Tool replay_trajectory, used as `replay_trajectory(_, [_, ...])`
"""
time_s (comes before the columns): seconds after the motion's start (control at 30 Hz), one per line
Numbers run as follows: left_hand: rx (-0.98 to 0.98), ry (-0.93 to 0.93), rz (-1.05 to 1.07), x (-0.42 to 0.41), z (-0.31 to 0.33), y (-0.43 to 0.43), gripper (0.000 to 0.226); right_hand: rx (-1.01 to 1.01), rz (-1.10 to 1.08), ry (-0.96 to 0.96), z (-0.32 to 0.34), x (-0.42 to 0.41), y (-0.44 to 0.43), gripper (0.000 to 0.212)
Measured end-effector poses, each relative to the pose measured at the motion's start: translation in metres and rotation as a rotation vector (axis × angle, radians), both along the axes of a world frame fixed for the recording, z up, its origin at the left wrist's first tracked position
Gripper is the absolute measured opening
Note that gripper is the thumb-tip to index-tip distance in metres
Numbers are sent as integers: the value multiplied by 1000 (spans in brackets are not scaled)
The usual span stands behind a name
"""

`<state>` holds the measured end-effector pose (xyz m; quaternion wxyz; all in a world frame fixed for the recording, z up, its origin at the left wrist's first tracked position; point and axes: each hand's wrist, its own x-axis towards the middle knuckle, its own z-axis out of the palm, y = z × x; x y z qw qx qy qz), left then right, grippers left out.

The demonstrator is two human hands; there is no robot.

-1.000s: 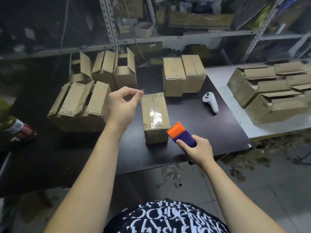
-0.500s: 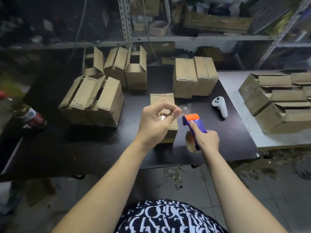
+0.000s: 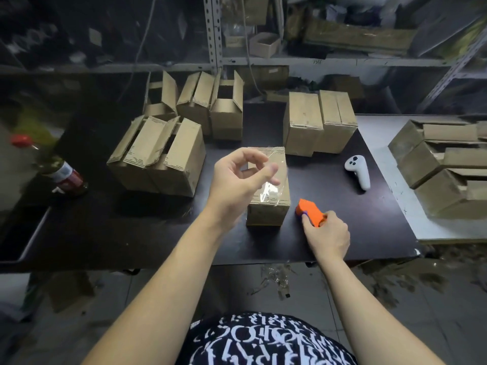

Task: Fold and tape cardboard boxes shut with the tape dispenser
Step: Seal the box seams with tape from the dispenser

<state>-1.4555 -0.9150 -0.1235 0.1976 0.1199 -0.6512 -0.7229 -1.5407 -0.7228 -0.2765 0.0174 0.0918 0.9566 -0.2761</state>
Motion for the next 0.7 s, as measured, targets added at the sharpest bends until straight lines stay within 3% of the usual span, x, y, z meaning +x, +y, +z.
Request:
replay_trajectory(0.07, [9,-39,-14,1,-1,-1,26,-134,26,133,13,1,-8,36])
replay_trajectory(0.17, [96,-117,-15,1,-1,0,27,-579,302,195,48,1,-29,39])
replay_trajectory(0.23, [135,-168,-10,1,-1,-1,23,-929,490,1,69,2,-46,45])
replay_trajectory(0.3, [117,-194,5,1,-1,-2,23,-1131,616,-227,79,2,-56,44])
replay_trajectory(0.4, [79,-226,71,2,-2,-4,26,-1173,664,-433,81,9,-55,30])
replay_trajectory(0.47, [54,-258,107,3,-6,-7,26,-1185,594,-447,78,14,-51,16])
replay_trajectory(0.7, [-154,-271,247,10,-24,-6,13,-1052,400,-595,68,18,-33,15])
